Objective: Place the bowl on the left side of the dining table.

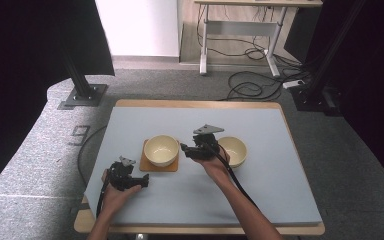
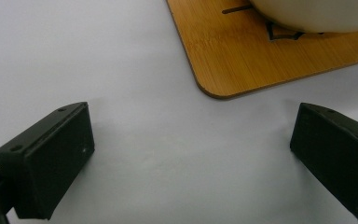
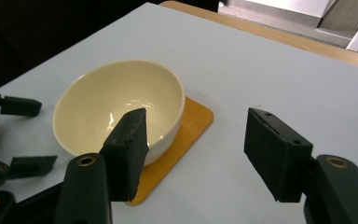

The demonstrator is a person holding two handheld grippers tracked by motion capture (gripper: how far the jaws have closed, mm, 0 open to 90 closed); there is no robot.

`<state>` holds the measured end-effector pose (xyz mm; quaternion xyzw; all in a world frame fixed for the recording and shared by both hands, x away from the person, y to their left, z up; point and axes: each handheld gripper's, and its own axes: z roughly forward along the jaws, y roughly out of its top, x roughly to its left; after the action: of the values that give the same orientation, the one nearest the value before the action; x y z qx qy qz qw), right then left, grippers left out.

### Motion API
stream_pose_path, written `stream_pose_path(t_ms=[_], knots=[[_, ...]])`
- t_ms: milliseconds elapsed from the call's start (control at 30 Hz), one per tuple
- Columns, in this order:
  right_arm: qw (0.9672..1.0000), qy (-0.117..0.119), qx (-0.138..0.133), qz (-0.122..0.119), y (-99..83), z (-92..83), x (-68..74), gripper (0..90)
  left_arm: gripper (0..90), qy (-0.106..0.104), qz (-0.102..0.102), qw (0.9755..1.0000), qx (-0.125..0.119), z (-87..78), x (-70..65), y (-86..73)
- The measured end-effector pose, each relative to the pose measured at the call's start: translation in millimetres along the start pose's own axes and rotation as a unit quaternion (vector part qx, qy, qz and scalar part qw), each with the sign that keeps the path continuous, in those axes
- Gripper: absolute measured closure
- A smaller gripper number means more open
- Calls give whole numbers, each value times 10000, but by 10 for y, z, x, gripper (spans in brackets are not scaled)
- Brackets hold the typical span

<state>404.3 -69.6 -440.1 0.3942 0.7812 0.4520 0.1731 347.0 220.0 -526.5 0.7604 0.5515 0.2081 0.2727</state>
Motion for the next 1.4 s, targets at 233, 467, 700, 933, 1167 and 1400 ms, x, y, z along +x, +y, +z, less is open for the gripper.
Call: stream_pose_path(t_ms=[233,467,700,933,1167,1400], knots=[[9998,-188,-17,-69,-114,-160,-117,382,0,6,-2,10000,-10,-2,-2,-3],[9995,-296,-95,27,-221,-355,-262,381,0,10,-3,10000,-15,-2,-3,-5],[9989,-415,-193,28,-312,-575,-372,385,0,14,-7,10000,-25,-2,-5,-7],[9982,-498,-331,65,-411,-778,-474,382,0,15,-10,10000,-29,-2,-6,-8],[9961,-736,-459,153,-569,-990,-605,382,0,18,-15,10000,-30,-1,-6,-8],[9947,-880,-493,179,-748,-1203,-719,376,0,20,-15,10000,-32,-1,-6,-8]])
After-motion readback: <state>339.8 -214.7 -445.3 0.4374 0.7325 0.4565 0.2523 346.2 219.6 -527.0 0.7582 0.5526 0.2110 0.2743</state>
